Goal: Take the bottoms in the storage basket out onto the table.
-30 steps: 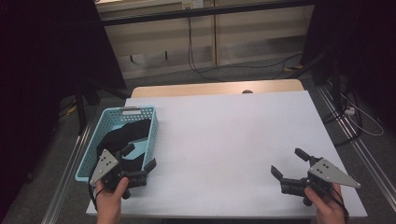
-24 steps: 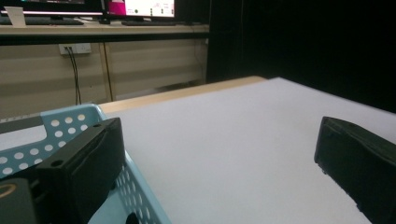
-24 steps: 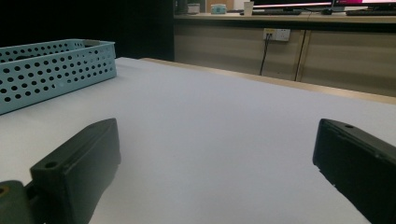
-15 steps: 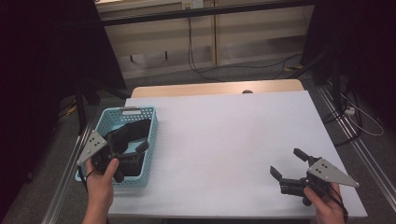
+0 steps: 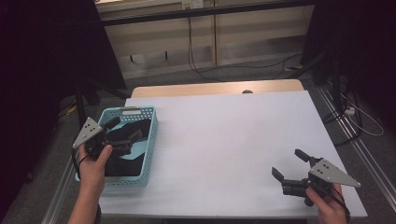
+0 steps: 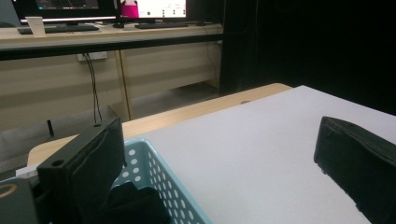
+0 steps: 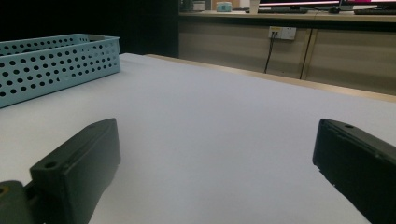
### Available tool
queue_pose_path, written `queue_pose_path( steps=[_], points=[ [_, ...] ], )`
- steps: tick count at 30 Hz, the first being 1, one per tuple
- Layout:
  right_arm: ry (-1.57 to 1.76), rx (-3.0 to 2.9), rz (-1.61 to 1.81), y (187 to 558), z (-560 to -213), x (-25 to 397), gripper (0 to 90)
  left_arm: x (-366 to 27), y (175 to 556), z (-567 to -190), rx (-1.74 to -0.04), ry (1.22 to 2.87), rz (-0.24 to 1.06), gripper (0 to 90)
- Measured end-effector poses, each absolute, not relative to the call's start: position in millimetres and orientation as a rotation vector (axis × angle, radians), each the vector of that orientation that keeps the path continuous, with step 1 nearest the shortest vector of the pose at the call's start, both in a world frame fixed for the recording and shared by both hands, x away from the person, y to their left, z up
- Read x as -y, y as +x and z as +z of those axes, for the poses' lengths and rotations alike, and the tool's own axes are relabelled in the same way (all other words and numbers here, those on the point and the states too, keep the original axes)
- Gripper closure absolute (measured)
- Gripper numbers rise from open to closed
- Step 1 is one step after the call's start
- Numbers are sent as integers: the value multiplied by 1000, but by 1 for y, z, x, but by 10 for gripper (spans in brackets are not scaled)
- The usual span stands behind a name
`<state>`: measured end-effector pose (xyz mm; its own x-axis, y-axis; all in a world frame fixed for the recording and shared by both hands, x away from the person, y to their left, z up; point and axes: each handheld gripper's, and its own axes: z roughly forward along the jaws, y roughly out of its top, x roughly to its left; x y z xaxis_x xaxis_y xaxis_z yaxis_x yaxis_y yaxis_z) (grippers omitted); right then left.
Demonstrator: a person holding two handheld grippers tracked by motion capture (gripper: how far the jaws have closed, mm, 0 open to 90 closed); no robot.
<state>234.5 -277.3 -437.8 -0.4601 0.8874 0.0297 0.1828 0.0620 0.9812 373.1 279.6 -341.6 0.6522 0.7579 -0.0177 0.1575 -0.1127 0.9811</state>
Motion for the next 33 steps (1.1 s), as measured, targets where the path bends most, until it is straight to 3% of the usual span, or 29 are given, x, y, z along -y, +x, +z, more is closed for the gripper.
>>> queue_pose_path(
  steps=[17, 33],
  points=[
    [1052, -1740, 1458, 236, -438, 275, 0, -285, 398, -344, -755, 1716, 617, 21],
    [1023, -1779, 1468, 243, -438, 265, 0, -301, 406, -365, -758, 1869, 533, 28]
  ],
)
